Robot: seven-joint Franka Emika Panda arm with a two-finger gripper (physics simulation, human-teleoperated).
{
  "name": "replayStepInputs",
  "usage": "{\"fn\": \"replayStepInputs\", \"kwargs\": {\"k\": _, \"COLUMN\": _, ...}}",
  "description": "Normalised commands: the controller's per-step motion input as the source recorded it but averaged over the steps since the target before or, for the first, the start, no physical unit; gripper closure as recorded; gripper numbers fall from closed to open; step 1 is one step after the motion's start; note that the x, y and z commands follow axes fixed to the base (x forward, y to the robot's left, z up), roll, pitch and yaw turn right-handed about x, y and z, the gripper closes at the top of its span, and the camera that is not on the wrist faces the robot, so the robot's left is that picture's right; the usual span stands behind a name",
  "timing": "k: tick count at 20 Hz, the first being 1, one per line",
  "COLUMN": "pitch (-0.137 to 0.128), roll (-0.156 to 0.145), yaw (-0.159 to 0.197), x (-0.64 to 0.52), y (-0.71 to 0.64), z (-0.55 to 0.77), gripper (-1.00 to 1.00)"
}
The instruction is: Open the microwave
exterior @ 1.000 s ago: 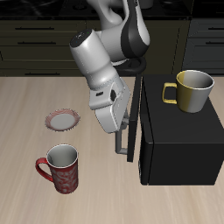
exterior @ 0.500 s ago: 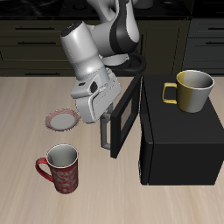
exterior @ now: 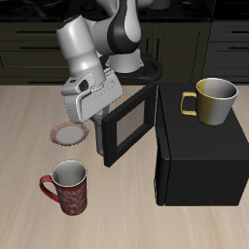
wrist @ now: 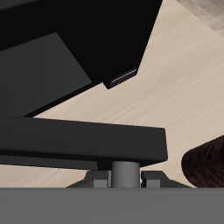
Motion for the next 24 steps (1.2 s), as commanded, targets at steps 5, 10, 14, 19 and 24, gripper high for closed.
{"fn": "replayStepInputs", "kwargs": {"k": 5, "pitch": -0.007, "roll": -0.016, "yaw": -0.172, "x": -0.33, "y": -0.1, "z": 0.14, "gripper": 1.0}}
{"fn": "replayStepInputs", "kwargs": {"k": 10, "pitch": -0.002, "roll": 0.011, "yaw": -0.106, "x": -0.19, "y": -0.01, "z": 0.09, "gripper": 1.0}}
{"fn": "replayStepInputs", "kwargs": {"k": 14, "pitch": 0.005, "roll": -0.005, "yaw": -0.111, "x": -0.15, "y": -0.1, "z": 0.07, "gripper": 1.0}}
{"fn": "replayStepInputs", "kwargs": {"k": 19, "pitch": 0.0, "roll": -0.01, "yaw": -0.11, "x": -0.16, "y": -0.12, "z": 0.07, "gripper": 1.0}}
{"fn": "replayStepInputs", "kwargs": {"k": 24, "pitch": 0.038, "roll": 0.029, "yaw": -0.079, "x": -0.16, "y": 0.04, "z": -0.15, "gripper": 1.0}}
